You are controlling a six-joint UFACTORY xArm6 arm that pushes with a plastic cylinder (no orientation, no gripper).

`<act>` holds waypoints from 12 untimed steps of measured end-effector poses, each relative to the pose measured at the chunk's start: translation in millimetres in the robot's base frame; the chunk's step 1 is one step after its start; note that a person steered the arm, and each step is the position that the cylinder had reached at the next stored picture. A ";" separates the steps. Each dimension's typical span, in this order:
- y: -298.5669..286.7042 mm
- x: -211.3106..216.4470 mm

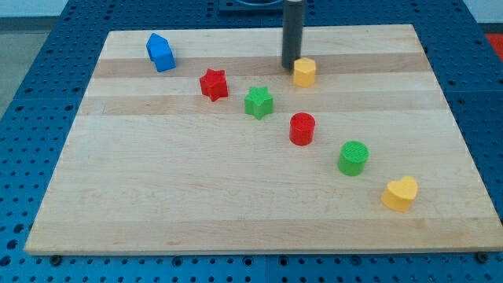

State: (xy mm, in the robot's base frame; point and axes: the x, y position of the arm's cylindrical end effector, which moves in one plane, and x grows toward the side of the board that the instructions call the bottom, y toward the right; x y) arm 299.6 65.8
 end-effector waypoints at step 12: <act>68.8 144.7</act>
State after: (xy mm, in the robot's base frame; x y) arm 444.3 134.5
